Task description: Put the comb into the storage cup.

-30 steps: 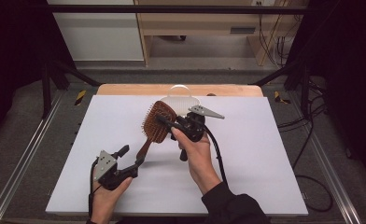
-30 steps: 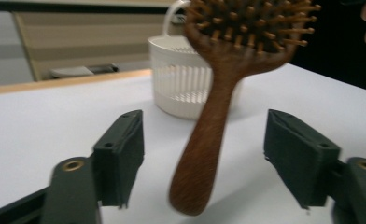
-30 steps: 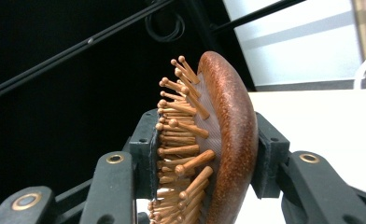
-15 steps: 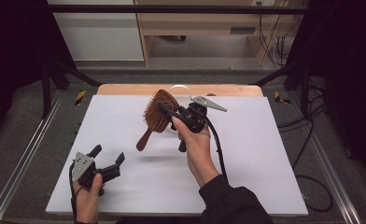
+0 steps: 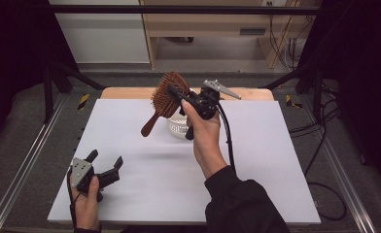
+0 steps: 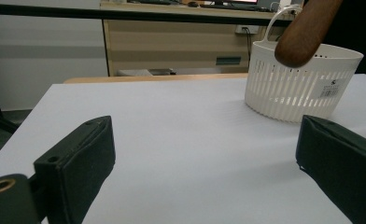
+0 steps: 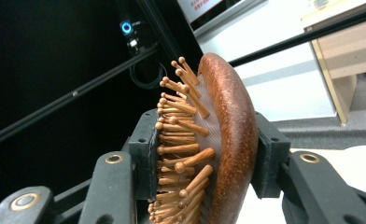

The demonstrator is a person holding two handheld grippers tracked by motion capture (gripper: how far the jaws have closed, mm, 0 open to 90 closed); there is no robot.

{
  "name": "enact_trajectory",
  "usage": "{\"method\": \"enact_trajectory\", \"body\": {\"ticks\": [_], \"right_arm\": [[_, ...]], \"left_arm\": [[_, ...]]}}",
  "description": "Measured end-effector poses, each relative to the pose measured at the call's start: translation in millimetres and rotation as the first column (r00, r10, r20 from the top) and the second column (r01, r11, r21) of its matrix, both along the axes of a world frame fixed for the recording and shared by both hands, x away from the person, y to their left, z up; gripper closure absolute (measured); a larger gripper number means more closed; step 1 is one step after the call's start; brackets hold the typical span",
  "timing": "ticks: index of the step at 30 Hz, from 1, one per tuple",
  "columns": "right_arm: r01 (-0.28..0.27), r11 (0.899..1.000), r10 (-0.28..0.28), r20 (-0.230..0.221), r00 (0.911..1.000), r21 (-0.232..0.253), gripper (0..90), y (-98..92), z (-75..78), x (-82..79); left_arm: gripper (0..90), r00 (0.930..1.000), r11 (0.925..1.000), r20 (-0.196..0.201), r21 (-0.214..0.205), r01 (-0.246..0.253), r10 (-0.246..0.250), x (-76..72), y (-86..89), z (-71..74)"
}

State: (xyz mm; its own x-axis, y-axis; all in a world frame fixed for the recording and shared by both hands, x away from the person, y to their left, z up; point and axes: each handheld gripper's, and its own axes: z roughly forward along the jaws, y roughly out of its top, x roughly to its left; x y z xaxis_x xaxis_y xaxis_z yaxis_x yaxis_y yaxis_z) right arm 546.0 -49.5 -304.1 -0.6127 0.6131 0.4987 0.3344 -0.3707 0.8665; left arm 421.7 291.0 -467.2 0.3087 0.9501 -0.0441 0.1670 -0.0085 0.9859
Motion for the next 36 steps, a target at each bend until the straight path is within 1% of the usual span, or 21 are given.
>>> {"method": "enact_trajectory", "body": {"ticks": [5,10,13,17,23,27,33,36], "right_arm": [[0.017,1.000,-0.017,0.004,0.9998,0.025,52.9,-4.9,6.1,5.4],[0.057,0.998,-0.057,0.012,0.9983,0.042,52.8,-13.3,12.5,13.2],[0.076,0.996,-0.077,0.018,0.9969,0.044,52.9,-18.7,16.0,15.7],[0.093,0.995,-0.094,0.023,0.9953,0.031,52.8,-24.3,17.5,18.1],[0.119,0.992,-0.119,0.016,0.9927,0.042,52.8,-32.3,17.0,23.3],[0.136,0.990,-0.137,0.022,0.9904,0.042,52.9,-37.1,17.1,25.5],[0.153,0.987,-0.154,0.033,0.9875,0.046,52.9,-43.5,18.7,25.5],[0.158,0.987,-0.160,0.042,0.9862,0.040,52.9,-45.5,19.4,24.8]], "left_arm": [[4.7,0.9999,0.9996,0.011,0.028,-0.001,0.001,0.4,-1.7,-0.4],[4.7,1.0000,0.9997,0.007,0.023,0.004,-0.004,1.0,-2.6,-1.3],[4.6,1.0000,0.9996,0.006,0.028,0.008,-0.008,1.7,-3.2,-2.1],[4.5,1.0000,0.9997,0.004,0.023,0.006,-0.006,2.2,-2.9,-2.7],[4.5,1.0000,0.9997,0.002,0.022,0.008,-0.008,2.2,-2.8,-3.5],[4.5,0.9999,0.9996,0.001,0.025,0.010,-0.010,2.6,-3.0,-3.7],[4.6,0.9999,0.9993,0.007,0.035,0.011,-0.012,2.6,-3.3,-3.2],[4.6,0.9999,0.9995,0.007,0.031,0.010,-0.010,2.2,-2.9,-3.2]]}}
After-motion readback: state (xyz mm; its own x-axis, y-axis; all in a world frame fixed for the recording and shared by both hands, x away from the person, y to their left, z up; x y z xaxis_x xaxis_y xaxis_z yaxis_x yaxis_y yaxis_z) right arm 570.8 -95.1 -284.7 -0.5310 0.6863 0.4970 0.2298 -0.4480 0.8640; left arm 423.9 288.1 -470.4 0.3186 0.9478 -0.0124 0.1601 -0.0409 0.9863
